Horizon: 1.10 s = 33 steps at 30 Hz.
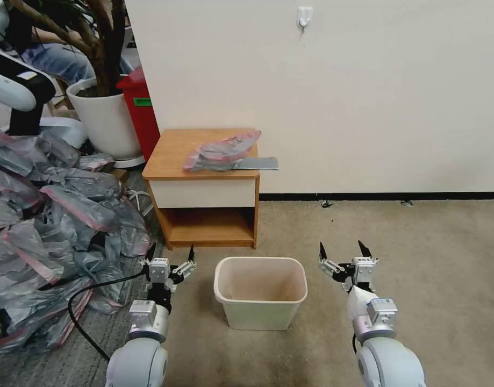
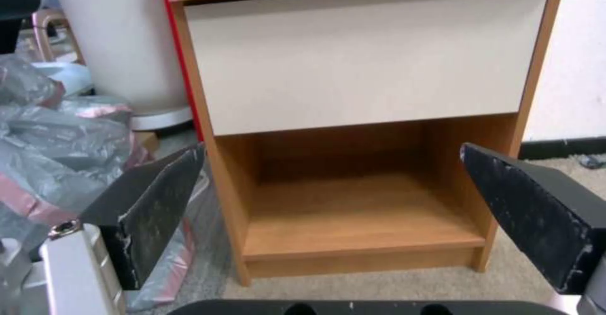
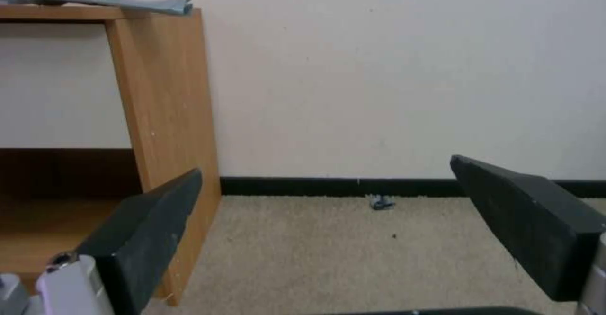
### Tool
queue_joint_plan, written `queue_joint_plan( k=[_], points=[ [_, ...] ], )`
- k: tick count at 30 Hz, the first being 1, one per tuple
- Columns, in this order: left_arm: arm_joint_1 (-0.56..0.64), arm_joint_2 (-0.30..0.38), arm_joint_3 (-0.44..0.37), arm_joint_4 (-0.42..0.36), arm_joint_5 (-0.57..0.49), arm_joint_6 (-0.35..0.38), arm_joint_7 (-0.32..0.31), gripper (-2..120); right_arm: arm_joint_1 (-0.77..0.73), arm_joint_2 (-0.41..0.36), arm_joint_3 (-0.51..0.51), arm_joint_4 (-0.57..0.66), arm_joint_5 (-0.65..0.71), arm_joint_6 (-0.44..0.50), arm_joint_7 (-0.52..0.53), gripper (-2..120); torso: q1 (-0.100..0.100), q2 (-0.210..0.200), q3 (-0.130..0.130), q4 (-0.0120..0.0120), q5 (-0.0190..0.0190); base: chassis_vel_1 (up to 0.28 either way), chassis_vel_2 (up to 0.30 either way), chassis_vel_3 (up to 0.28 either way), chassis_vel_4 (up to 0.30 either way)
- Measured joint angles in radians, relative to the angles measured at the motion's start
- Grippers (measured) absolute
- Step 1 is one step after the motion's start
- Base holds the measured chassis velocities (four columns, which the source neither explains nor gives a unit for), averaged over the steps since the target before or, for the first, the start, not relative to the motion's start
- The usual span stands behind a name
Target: Pick up the garbage bag from the table and place it over the trash can.
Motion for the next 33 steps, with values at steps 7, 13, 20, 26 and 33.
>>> queue_joint_plan(
  k=[7,13,20,26,33],
  points=[
    [0.0,0.0,0.0,0.0,0.0,0.0,0.0,100,0.0,0.0,0.0,0.0,0.0,0.0,0.0,100,0.0,0.0,0.0,0.0,0.0,0.0,0.0,0.0,0.0],
    [0.0,0.0,0.0,0.0,0.0,0.0,0.0,100,0.0,0.0,0.0,0.0,0.0,0.0,0.0,100,0.0,0.0,0.0,0.0,0.0,0.0,0.0,0.0,0.0],
    [0.0,0.0,0.0,0.0,0.0,0.0,0.0,100,0.0,0.0,0.0,0.0,0.0,0.0,0.0,100,0.0,0.0,0.0,0.0,0.0,0.0,0.0,0.0,0.0],
    [0.0,0.0,0.0,0.0,0.0,0.0,0.0,100,0.0,0.0,0.0,0.0,0.0,0.0,0.0,100,0.0,0.0,0.0,0.0,0.0,0.0,0.0,0.0,0.0],
    [0.002,0.0,0.0,-0.004,-0.002,0.003,0.0,100,-0.002,0.001,0.001,0.003,0.0,-0.002,0.0,100,0.0,0.0,0.0,0.0,0.0,0.0,0.0,0.0,0.0]
  ],
)
